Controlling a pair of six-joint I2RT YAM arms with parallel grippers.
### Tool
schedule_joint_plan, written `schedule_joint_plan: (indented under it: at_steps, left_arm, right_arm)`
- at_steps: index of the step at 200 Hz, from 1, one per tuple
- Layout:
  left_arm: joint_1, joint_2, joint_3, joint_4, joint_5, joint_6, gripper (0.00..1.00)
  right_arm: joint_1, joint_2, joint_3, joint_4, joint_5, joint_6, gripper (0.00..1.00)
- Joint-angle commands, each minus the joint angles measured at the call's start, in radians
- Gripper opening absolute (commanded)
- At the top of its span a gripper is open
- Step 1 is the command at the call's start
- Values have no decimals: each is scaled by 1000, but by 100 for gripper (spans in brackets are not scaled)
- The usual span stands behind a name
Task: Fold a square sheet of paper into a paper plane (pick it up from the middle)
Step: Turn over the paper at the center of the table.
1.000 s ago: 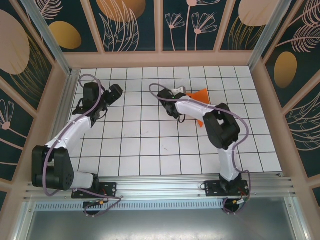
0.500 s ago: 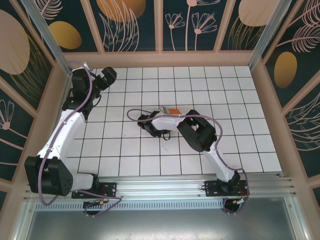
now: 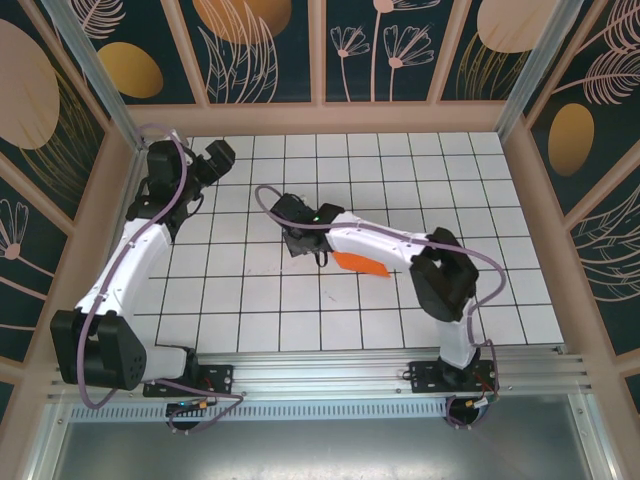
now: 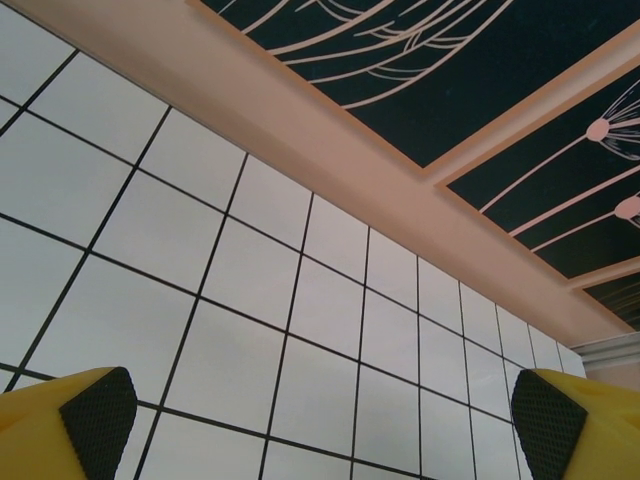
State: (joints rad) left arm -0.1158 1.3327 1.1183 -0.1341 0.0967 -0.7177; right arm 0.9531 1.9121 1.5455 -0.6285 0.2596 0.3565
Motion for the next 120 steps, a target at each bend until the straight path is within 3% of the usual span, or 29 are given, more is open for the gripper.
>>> schedule_joint_plan:
  at_steps: [1,30,65,120]
  left_arm:
    - [6,20,-52,22,35,11,98]
    - [6,26,-136,84,110,1,98]
    - [4,55,-228,137,210,-16,98]
    - [2,75,-307,185,278,-29,98]
  right_arm:
    - [-104,-100,-77,124,-239,-16,54]
    - [-271,-160,-213,221,-352,-54,54]
    - [-442,-114,-294,274,-457,-127,53]
    - [-514,-45,-340,315,-593,-210,49]
